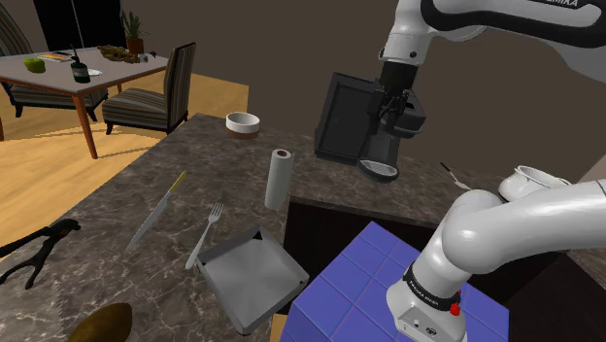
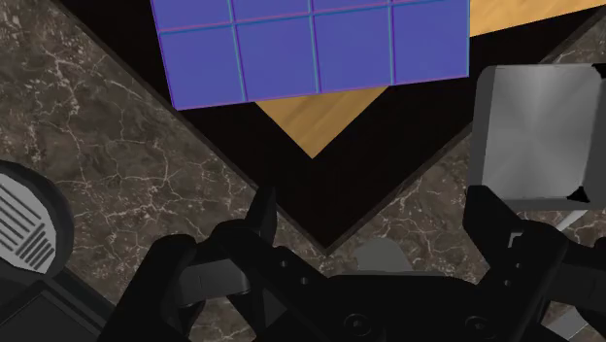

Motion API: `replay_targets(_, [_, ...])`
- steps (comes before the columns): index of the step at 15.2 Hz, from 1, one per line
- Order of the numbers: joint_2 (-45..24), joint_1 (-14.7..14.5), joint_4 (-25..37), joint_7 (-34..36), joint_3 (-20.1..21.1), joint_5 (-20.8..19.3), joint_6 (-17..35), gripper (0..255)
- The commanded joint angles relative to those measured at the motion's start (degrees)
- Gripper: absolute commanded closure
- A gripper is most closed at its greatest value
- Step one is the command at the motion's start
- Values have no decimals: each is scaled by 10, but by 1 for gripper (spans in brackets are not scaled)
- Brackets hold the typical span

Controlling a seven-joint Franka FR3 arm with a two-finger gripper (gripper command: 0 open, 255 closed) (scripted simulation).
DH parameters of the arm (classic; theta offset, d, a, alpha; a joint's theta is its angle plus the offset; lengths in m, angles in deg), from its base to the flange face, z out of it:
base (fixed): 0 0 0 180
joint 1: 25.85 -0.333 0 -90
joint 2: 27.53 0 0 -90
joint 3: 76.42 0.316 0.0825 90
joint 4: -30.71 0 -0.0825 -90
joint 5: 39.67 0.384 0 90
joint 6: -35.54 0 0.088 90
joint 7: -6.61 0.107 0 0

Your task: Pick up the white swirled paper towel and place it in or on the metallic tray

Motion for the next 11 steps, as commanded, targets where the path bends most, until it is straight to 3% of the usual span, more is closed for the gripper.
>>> replay_targets(1, [0,0,0,0,0,0,0,0])
replay_targets(11, [-168,-26,22,-12,29,-3,172,0])
